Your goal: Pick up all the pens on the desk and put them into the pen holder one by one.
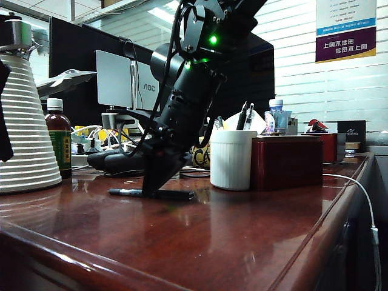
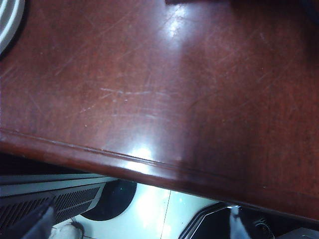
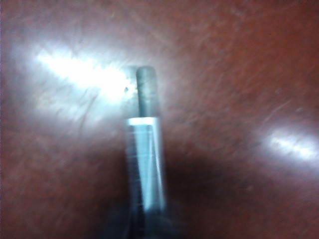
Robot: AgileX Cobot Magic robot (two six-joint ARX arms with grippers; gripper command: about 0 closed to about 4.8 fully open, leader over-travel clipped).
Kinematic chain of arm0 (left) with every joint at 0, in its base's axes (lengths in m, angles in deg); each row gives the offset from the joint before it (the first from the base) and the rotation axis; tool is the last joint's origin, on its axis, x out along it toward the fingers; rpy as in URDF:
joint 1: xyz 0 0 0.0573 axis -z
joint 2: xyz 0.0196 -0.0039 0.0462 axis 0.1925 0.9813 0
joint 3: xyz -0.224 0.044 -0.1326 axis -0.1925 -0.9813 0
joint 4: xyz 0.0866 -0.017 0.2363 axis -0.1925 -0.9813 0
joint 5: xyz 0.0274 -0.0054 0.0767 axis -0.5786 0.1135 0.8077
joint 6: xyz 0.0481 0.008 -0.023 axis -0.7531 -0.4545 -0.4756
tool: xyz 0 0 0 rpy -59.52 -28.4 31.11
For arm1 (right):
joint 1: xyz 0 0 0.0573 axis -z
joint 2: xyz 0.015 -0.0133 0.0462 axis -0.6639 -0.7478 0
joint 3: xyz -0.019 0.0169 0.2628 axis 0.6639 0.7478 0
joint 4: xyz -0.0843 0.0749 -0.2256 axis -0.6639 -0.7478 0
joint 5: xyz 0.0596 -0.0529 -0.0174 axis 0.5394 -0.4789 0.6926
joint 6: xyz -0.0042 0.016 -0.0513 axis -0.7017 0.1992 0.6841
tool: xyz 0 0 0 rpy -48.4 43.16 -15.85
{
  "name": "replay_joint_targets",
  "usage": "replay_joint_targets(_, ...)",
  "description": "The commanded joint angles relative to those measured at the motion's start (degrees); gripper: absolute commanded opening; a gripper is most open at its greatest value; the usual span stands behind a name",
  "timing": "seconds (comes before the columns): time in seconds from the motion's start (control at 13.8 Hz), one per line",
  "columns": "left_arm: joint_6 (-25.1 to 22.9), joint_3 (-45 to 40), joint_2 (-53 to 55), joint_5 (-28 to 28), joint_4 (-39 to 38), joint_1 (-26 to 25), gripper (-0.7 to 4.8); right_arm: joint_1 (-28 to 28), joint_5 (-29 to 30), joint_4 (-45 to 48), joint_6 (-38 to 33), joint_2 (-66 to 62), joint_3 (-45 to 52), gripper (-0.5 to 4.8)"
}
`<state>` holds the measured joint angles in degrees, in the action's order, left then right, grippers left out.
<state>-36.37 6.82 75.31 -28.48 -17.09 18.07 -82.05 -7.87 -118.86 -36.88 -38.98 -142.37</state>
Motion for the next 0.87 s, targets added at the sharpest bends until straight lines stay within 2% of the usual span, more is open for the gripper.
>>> replay_joint_targets(0.07, 0.2, 0.2, -0.1, 0.7, 0.3, 0.0, 4.79, 0.1, -1.5, -4.2, 0.0, -0.6, 0.3, -0.01)
replay_joint_targets(0.22, 0.2, 0.2, -0.1, 0.7, 0.3, 0.0, 4.79, 0.1, -1.1, -3.3, -1.9, 0.0, 0.1, -0.01)
replay_joint_targets(0.36, 0.2, 0.2, -0.1, 0.7, 0.3, 0.0, 4.79, 0.0, 3.5, 0.4, -5.3, 2.7, 0.1, -0.01)
replay_joint_targets(0.51, 0.2, 0.2, -0.1, 0.7, 0.4, 0.0, 4.79, 0.0, 4.7, 8.9, -10.5, 8.7, 0.1, -0.01)
replay_joint_targets(0.87, 0.2, 0.2, -0.1, 0.6, 1.2, 0.0, 4.79, 1.6, 4.8, 22.7, -17.9, 19.7, 0.4, -0.01)
